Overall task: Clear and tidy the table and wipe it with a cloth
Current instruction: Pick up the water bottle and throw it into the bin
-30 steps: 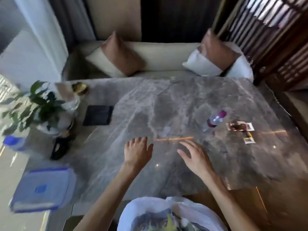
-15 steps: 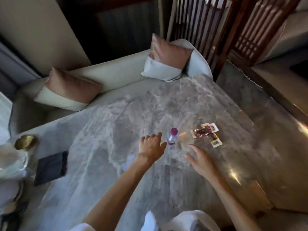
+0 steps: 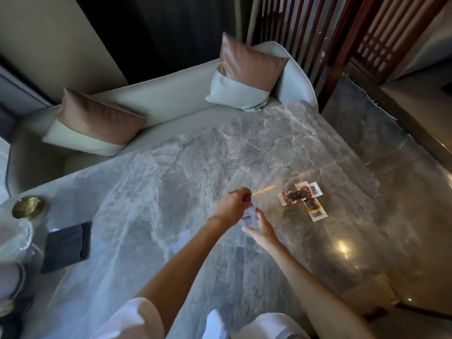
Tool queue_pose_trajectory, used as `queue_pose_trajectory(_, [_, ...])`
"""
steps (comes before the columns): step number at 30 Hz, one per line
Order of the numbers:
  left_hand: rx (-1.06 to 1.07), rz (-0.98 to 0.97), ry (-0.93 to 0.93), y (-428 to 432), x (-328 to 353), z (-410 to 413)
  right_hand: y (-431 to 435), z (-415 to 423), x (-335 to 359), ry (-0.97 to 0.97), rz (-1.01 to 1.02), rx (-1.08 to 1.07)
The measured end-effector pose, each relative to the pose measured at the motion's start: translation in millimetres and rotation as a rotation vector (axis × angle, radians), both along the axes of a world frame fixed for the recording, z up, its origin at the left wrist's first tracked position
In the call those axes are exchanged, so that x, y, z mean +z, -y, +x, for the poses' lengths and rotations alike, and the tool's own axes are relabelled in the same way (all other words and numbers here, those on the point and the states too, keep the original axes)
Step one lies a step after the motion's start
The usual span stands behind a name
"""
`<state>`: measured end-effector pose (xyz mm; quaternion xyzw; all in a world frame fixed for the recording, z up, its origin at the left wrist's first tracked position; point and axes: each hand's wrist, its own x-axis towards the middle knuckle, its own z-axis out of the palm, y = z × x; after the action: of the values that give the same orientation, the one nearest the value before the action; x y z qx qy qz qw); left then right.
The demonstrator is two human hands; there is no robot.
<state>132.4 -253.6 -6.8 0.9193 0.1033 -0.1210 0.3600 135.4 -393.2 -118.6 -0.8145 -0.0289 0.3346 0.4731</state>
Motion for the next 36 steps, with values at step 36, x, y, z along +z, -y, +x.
queue_pose_trajectory(36, [1.937,-0.75,0.938,-134.8,67.7,-727.1,-324.4,-480.2,166.7,-0.47,0.292,1.109])
